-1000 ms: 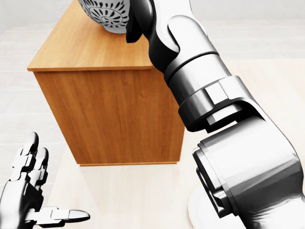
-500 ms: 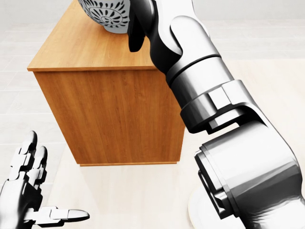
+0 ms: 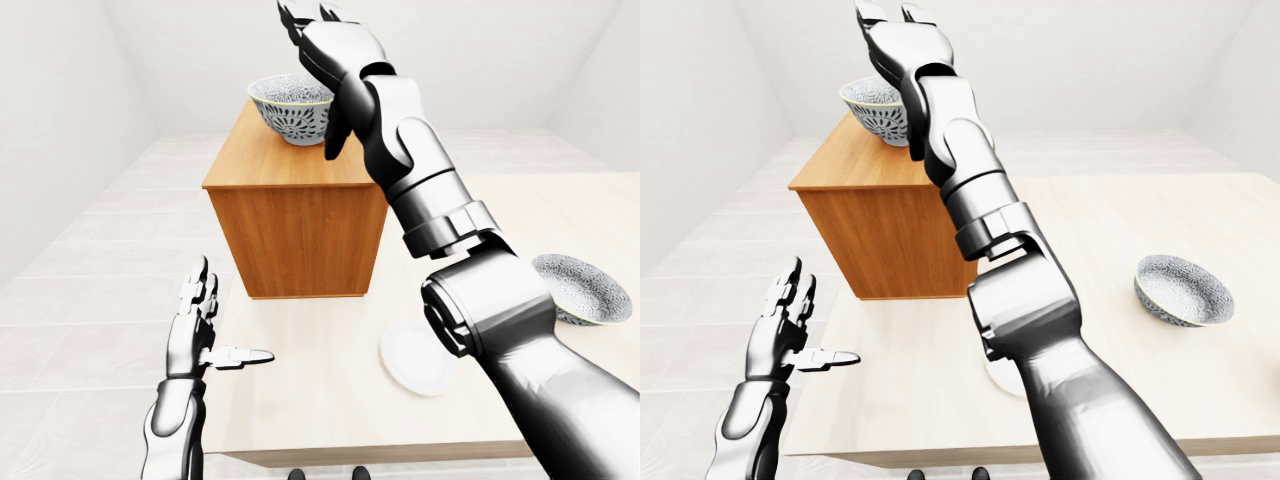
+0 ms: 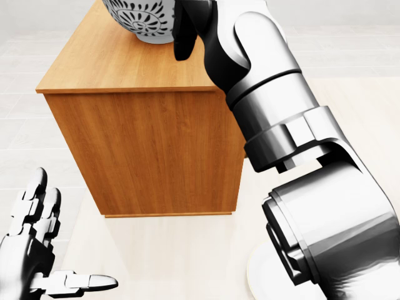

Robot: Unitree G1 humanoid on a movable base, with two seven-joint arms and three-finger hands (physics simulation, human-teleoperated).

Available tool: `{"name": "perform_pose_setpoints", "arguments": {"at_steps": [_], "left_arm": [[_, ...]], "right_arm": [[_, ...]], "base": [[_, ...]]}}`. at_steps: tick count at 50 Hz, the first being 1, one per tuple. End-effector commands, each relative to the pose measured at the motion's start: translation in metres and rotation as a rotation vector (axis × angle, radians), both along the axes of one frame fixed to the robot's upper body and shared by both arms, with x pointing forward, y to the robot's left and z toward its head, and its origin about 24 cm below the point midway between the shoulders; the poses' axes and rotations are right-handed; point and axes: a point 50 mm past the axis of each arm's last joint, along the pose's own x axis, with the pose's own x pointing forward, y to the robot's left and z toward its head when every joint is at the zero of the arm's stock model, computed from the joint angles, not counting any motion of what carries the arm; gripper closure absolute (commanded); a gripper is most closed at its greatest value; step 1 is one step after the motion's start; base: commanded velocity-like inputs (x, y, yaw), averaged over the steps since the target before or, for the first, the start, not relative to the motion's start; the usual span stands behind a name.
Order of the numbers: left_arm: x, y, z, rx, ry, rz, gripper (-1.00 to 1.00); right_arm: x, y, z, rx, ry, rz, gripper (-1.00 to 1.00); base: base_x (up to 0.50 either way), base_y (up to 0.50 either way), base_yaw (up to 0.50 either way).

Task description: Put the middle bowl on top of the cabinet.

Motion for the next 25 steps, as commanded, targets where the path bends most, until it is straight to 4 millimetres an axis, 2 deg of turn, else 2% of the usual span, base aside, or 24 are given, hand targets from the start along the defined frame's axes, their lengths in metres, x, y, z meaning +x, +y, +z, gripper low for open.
{"name": "perform_pose_setpoints", "arguments": {"at_steps": [1,9,17,25], "left_arm": [[0.0,0.001,0.002,-0.001,-0.007,0.002,-1.0],[-0.001,0.001,0.003,-0.002,-0.013,-0.001,-1.0],[0.0,0.0,0.002,-0.001,-0.011,0.003,-1.0],[-0.001,-0.001,0.006,0.003,-0.026,0.001,-1.0]], "right_arm": [[-0.002,-0.007,0.009,0.01,-0.01,-0.007,-1.0],[0.002,-0.022,0.01,0.021,-0.008,-0.043,-1.0],[0.004,-0.049,0.027,0.073,-0.016,-0.092,-1.0],[0.007,-0.067,0.026,0.088,-0.01,-0.131,-1.0]], "base": [[0.0,0.0,0.0],[0.0,0.0,0.0],[0.0,0.0,0.0],[0.0,0.0,0.0]]}}
